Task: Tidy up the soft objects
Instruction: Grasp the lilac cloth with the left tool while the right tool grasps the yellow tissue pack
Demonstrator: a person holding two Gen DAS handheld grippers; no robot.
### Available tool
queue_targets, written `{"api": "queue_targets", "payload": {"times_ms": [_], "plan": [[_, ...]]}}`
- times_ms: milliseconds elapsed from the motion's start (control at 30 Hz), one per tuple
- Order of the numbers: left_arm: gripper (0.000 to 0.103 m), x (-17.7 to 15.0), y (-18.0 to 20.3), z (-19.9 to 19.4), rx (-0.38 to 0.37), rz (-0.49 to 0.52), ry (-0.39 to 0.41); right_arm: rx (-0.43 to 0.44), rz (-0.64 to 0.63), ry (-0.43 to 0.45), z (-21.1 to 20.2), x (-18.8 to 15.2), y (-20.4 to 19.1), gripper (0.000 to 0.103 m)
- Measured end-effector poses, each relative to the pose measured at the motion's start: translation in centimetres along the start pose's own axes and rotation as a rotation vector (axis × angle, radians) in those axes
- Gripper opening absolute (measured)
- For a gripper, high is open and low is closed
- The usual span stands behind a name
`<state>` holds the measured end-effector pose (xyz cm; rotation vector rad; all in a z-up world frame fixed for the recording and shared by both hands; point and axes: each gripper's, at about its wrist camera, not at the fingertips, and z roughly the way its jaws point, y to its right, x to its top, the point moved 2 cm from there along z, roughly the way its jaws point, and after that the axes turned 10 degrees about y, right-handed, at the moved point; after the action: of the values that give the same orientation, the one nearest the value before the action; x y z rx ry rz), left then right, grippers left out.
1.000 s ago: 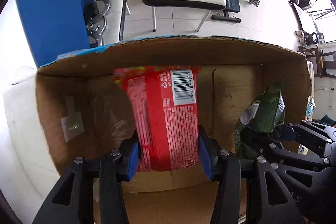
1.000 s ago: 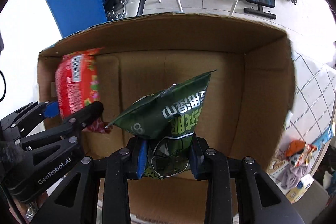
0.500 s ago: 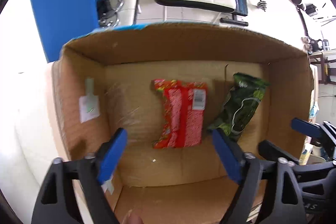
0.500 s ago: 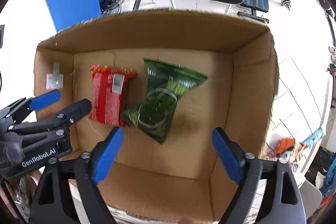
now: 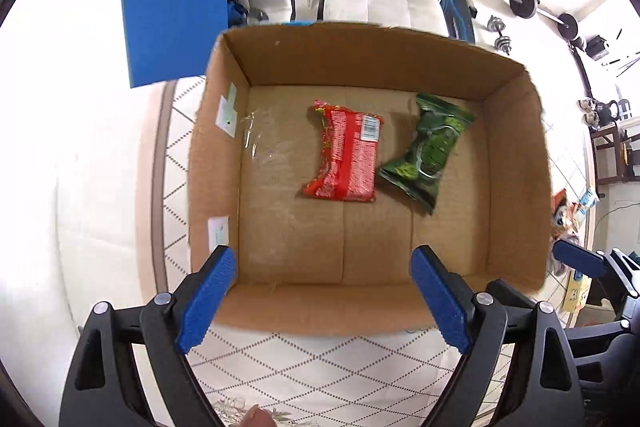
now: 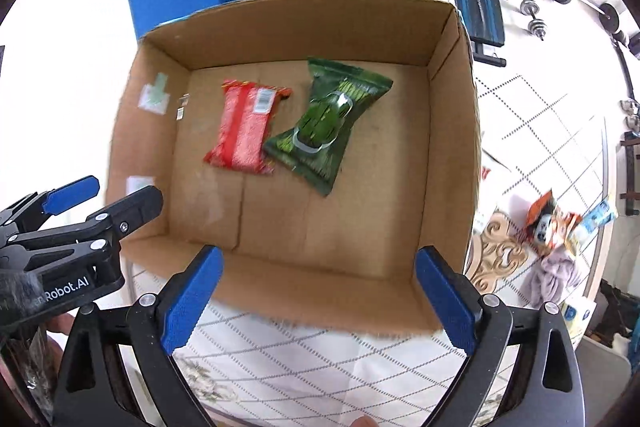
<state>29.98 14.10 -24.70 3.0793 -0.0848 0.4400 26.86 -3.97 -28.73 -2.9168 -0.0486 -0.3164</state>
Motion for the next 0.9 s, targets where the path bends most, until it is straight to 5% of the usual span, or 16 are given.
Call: {"api": "queue_targets", "payload": {"times_ms": [267,467,600,767,900], "plan": [[0.090,-1.6,4.8,-6.1,0.004,0.020,0.097,0.082,0.037,0.079,-5.8,-3.1,3.2,0.099],[0.090,-1.7,13.0,-8.1,-0.028,0.075,0.136,0.058,0.162,0.106,-9.9,-5.7,12.8,0.099],[0.090,-2.5,21.0,-6.0,-0.064,0.182,0.095,-0.050,0.312,0.077,-10.3,-9.0,23.2,0.099],[0.090,-4.2,31.5,0.4,-0.063,0.400,0.008,-0.177,0.430,-0.068,-6.4,-14.4,34.7,0.099],[0.090,-6.3,39.1,5.7,-0.048,0.613,-0.066,-0.146,0.473,-0.176,-1.9,-17.7,39.3,0.099]]}}
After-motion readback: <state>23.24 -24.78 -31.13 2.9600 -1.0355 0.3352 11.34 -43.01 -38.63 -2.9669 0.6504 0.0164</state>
